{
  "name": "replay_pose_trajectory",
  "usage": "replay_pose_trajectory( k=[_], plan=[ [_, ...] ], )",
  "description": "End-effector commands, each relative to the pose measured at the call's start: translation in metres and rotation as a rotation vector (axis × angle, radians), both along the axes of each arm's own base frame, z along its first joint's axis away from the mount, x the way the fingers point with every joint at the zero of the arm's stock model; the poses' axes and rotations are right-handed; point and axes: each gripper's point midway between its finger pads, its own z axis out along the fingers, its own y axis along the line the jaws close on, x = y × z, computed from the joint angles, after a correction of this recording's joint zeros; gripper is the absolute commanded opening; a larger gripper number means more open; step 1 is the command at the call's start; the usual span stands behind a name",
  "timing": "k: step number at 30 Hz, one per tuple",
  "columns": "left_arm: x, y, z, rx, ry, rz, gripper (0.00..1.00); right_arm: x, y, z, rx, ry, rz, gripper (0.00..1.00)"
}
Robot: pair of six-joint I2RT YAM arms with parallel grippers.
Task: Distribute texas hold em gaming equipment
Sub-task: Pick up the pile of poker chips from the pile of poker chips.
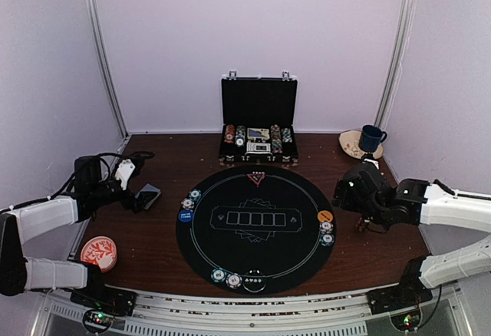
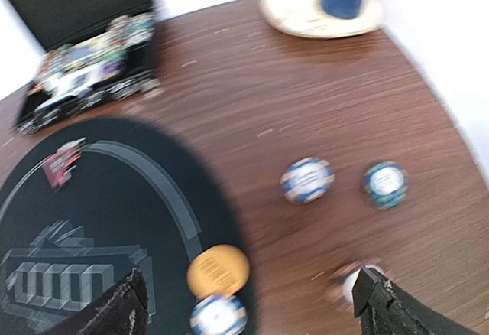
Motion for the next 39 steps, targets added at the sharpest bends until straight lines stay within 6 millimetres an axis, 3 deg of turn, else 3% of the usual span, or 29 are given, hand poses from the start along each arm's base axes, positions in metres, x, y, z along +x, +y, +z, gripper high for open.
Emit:
replay_pose_trajectory(
  k=[1, 8, 18, 23, 39],
  plan=[
    [0.002, 0.0, 0.01, 0.005, -0.055, -0.001, 0.98, 0.018, -0.044, -0.007, -0.093, 0.041, -0.062, 0.95],
    [0.003, 0.0, 0.009, 0.005, -0.054, -0.003, 0.98, 0.043, -0.105, -0.036, -0.083, 0.111, -0.195, 0.92],
    [0.001, -0.001, 0.011, -0.001, -0.057, -0.009, 0.98, 0.055, -0.145, -0.061, -0.048, 0.153, -0.338, 0.9],
    [0.001, -0.002, 0.011, -0.002, -0.056, -0.011, 0.98, 0.056, -0.153, -0.08, -0.031, 0.202, -0.356, 0.88],
    [0.002, -0.001, 0.009, 0.002, -0.053, -0.006, 0.98, 0.061, -0.155, -0.097, 0.009, 0.234, -0.342, 0.81]
  ],
)
